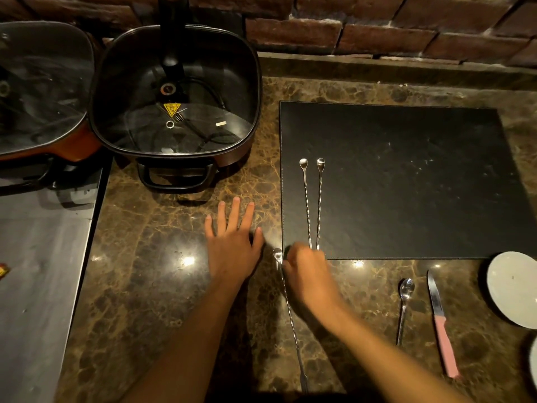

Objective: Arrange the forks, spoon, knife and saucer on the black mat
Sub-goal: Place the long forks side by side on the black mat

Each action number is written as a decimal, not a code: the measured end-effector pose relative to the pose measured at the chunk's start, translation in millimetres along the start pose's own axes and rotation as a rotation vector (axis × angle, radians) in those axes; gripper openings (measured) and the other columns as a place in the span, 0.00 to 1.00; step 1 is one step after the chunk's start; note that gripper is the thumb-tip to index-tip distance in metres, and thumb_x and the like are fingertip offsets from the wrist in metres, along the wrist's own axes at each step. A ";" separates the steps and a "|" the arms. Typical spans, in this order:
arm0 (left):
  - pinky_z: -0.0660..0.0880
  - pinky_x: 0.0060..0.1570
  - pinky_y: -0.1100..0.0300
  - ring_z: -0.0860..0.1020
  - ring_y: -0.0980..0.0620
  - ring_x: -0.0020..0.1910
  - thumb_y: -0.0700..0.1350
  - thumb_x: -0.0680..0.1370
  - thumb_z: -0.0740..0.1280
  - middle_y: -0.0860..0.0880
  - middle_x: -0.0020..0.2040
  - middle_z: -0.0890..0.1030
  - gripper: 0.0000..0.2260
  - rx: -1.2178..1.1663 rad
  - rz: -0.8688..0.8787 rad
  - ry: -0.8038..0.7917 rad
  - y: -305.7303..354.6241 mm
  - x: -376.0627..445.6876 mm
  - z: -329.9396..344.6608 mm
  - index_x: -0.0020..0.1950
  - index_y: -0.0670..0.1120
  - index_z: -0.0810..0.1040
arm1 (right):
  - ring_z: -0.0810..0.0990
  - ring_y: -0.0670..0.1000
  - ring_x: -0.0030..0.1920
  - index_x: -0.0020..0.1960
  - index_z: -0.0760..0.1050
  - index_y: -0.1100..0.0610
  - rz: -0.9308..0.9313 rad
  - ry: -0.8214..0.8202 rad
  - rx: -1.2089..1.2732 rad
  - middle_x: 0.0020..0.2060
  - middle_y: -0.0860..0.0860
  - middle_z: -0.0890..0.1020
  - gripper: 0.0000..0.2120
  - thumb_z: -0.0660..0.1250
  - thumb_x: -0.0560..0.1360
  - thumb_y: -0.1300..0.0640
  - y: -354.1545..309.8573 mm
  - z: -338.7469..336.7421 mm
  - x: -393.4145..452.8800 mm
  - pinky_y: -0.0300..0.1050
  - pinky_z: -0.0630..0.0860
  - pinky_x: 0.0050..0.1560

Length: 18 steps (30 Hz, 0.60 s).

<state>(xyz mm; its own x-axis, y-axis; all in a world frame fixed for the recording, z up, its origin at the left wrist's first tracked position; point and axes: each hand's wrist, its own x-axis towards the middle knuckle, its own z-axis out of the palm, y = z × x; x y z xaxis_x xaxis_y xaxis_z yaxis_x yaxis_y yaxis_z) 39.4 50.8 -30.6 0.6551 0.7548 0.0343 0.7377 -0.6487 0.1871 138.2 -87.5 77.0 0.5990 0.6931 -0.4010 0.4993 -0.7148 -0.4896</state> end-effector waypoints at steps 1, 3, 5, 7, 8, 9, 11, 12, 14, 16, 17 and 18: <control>0.58 0.75 0.35 0.60 0.41 0.80 0.61 0.82 0.51 0.46 0.81 0.65 0.27 0.000 0.000 -0.002 -0.2 -0.4 -0.2 0.80 0.55 0.61 | 0.80 0.60 0.46 0.46 0.74 0.58 -0.006 -0.058 -0.014 0.44 0.58 0.81 0.03 0.62 0.76 0.60 5.2 8.6 -16.1 0.54 0.77 0.43; 0.58 0.75 0.35 0.61 0.41 0.80 0.61 0.82 0.52 0.46 0.81 0.65 0.27 0.001 0.001 -0.001 -0.2 -0.6 -0.7 0.80 0.55 0.61 | 0.80 0.60 0.46 0.47 0.71 0.57 0.005 -0.157 -0.027 0.45 0.57 0.80 0.02 0.60 0.76 0.59 15.5 23.0 -44.6 0.52 0.77 0.42; 0.57 0.75 0.35 0.61 0.41 0.80 0.60 0.82 0.53 0.46 0.81 0.65 0.27 0.001 0.000 0.010 0.2 -0.6 -1.2 0.80 0.55 0.62 | 0.79 0.59 0.44 0.46 0.68 0.56 0.028 -0.196 -0.040 0.44 0.57 0.79 0.01 0.59 0.76 0.59 22.8 31.6 -64.5 0.50 0.76 0.40; 0.57 0.75 0.36 0.62 0.41 0.80 0.60 0.82 0.53 0.46 0.81 0.66 0.27 0.000 0.006 0.026 0.6 -0.7 -1.5 0.80 0.54 0.63 | 0.78 0.59 0.45 0.49 0.69 0.56 0.043 -0.192 -0.060 0.45 0.56 0.78 0.02 0.59 0.76 0.59 26.7 35.1 -74.9 0.48 0.73 0.40; 0.57 0.75 0.36 0.62 0.40 0.80 0.59 0.82 0.54 0.46 0.80 0.66 0.27 0.001 0.011 0.031 0.6 -1.2 -1.7 0.80 0.54 0.63 | 0.78 0.58 0.46 0.50 0.69 0.57 0.052 -0.191 -0.061 0.46 0.56 0.78 0.04 0.58 0.77 0.60 27.4 35.9 -77.6 0.47 0.71 0.40; 0.58 0.75 0.36 0.62 0.40 0.80 0.59 0.82 0.54 0.45 0.80 0.66 0.27 0.001 0.015 0.034 0.4 -1.7 -1.7 0.80 0.54 0.63 | 0.77 0.57 0.47 0.51 0.69 0.56 0.060 -0.190 -0.057 0.46 0.56 0.77 0.05 0.58 0.77 0.60 27.3 36.6 -79.5 0.45 0.68 0.39; 0.58 0.75 0.36 0.62 0.40 0.80 0.59 0.82 0.54 0.45 0.81 0.66 0.27 0.001 0.017 0.038 -0.5 -2.1 -1.7 0.80 0.54 0.64 | 0.75 0.56 0.47 0.51 0.69 0.56 0.068 -0.180 -0.054 0.45 0.55 0.75 0.06 0.58 0.76 0.63 25.4 37.4 -81.0 0.44 0.65 0.39; 0.58 0.75 0.36 0.62 0.40 0.80 0.59 0.82 0.54 0.45 0.81 0.66 0.27 0.004 0.017 0.039 -0.6 -2.2 -1.6 0.80 0.54 0.63 | 0.75 0.56 0.46 0.50 0.69 0.55 0.071 -0.170 -0.051 0.43 0.55 0.75 0.06 0.58 0.75 0.63 24.5 37.1 -81.3 0.44 0.66 0.39; 0.59 0.75 0.36 0.62 0.41 0.80 0.59 0.82 0.54 0.46 0.81 0.66 0.27 0.012 0.020 0.046 -0.8 -2.2 -0.5 0.80 0.54 0.63 | 0.76 0.55 0.41 0.44 0.68 0.54 0.070 -0.151 -0.035 0.39 0.52 0.75 0.07 0.58 0.73 0.65 23.3 35.7 -80.5 0.47 0.69 0.38; 0.58 0.75 0.36 0.62 0.41 0.80 0.59 0.82 0.54 0.46 0.81 0.66 0.27 0.014 0.023 0.050 -1.0 -1.9 0.6 0.80 0.54 0.63 | 0.76 0.53 0.37 0.39 0.66 0.54 0.072 -0.138 -0.022 0.35 0.51 0.75 0.08 0.57 0.71 0.65 23.2 34.7 -79.7 0.48 0.72 0.37; 0.58 0.75 0.36 0.62 0.41 0.80 0.59 0.82 0.54 0.46 0.81 0.65 0.27 0.014 0.024 0.049 -1.2 -1.9 1.2 0.81 0.54 0.63 | 0.75 0.52 0.36 0.37 0.66 0.54 0.076 -0.132 -0.015 0.34 0.50 0.75 0.08 0.56 0.70 0.65 22.9 34.3 -79.2 0.48 0.72 0.37; 0.58 0.75 0.36 0.62 0.41 0.80 0.59 0.82 0.53 0.46 0.81 0.65 0.27 0.014 0.024 0.047 -1.5 -2.0 1.6 0.81 0.54 0.62 | 0.74 0.52 0.35 0.36 0.66 0.54 0.080 -0.123 -0.007 0.34 0.50 0.74 0.08 0.57 0.70 0.65 22.0 34.0 -78.3 0.48 0.72 0.37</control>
<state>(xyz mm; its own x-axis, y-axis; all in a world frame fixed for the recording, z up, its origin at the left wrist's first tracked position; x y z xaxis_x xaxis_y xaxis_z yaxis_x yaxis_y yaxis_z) 37.2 50.1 -32.5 0.6644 0.7425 0.0852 0.7243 -0.6678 0.1715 81.0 -154.3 71.3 0.5556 0.6401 -0.5306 0.4581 -0.7683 -0.4471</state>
